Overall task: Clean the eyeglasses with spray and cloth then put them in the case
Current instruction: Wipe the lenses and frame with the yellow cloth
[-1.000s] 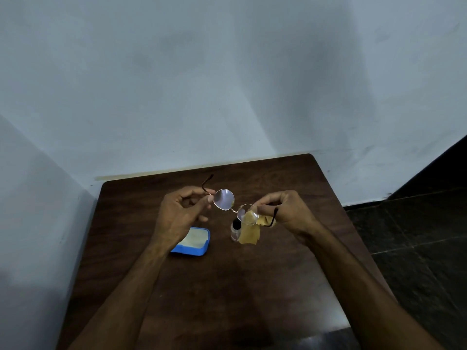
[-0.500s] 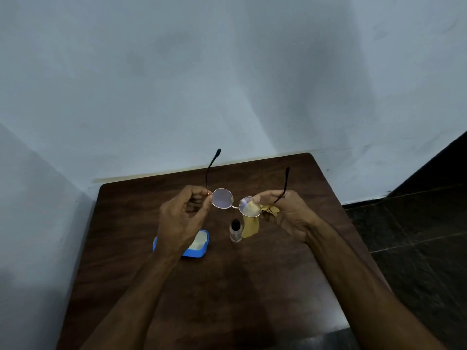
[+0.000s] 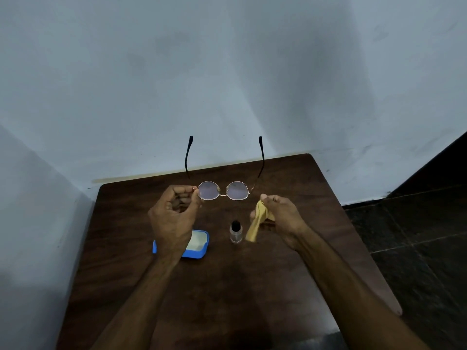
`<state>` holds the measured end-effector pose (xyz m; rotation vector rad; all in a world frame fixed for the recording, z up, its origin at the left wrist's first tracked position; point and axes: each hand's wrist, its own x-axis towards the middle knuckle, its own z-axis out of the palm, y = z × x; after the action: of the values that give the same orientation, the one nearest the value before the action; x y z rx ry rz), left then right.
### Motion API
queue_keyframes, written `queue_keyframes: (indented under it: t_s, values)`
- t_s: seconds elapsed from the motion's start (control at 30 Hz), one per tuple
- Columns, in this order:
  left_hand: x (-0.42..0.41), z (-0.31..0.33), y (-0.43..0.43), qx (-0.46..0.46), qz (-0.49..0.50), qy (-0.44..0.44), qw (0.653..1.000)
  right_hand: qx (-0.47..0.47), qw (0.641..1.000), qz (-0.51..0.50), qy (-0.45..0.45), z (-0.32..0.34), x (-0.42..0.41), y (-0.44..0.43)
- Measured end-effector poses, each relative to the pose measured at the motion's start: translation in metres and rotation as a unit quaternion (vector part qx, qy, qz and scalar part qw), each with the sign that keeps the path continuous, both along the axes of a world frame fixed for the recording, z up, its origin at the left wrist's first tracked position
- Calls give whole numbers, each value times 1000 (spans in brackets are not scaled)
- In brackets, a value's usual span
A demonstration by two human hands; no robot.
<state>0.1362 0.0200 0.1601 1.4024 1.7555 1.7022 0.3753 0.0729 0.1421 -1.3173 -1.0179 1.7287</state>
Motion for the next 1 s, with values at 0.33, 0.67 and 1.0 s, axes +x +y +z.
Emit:
queue_keyframes:
  t_s: [0.33, 0.67, 1.0]
  values:
    - [12, -2, -2, -9, 10, -59, 998, 166, 983, -44, -70, 34, -21, -39]
    - [43, 7, -6, -4, 12, -119, 993, 466, 778, -109, -407, 50, -37, -25]
    - [40, 11, -6, 5, 31, -96, 995, 495, 745, -46, -445, 26, -51, -27]
